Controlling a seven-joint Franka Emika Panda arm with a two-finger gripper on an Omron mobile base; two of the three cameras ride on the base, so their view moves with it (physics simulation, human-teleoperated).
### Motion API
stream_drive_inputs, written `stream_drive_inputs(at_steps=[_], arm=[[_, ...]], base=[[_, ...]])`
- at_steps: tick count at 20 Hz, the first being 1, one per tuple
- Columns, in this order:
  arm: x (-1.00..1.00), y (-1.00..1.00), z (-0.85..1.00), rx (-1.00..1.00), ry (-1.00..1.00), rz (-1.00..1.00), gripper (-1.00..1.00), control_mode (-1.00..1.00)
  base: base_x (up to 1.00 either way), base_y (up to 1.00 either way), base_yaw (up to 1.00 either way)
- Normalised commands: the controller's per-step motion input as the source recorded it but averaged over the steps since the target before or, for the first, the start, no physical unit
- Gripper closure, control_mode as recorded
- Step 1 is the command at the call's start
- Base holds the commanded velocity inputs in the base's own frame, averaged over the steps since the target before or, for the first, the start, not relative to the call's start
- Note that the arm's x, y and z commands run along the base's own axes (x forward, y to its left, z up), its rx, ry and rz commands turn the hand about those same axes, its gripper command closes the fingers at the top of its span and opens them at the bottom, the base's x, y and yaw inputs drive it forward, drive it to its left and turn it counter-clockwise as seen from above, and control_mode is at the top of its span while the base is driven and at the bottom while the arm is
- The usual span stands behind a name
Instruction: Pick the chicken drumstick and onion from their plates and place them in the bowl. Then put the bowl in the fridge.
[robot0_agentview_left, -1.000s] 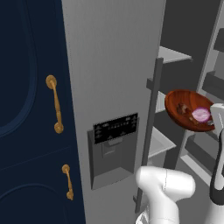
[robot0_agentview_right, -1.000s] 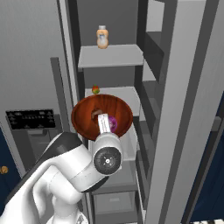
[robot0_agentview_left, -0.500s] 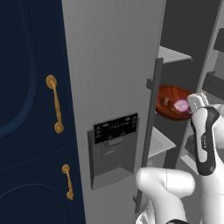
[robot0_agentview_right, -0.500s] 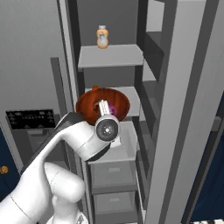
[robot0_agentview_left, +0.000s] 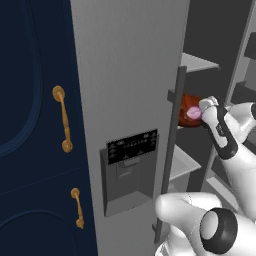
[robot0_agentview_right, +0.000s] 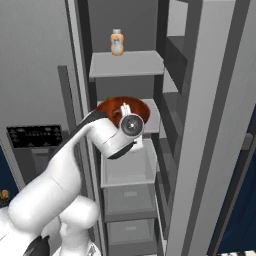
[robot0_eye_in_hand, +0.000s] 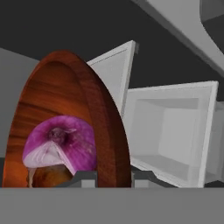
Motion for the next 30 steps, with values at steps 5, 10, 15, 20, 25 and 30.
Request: stream_drive_inputs(at_steps=[5,10,15,20,25,30], arm=[[0.5,-0.04,-0.13,0.0,0.05,0.0,1.0,-1.0],[0.41,0.01,-0.44,0.0,0.0,0.0,1.0,-1.0],[0.57,-0.03,-0.21,0.0,0.02,0.0,1.0,-1.0],[0.39,0.02,-0.3,0.0,0.01,0.0,1.0,-1.0],[0.42,0.0,-0.25,0.0,0.02,0.0,1.0,-1.0],[0.62,-0.01,-0.16,0.0,0.04,0.0,1.0,-1.0]], base=[[0.0,0.0,0.0],[0.0,0.0,0.0],[0.0,0.0,0.0],[0.0,0.0,0.0],[0.0,0.0,0.0],[0.0,0.0,0.0]])
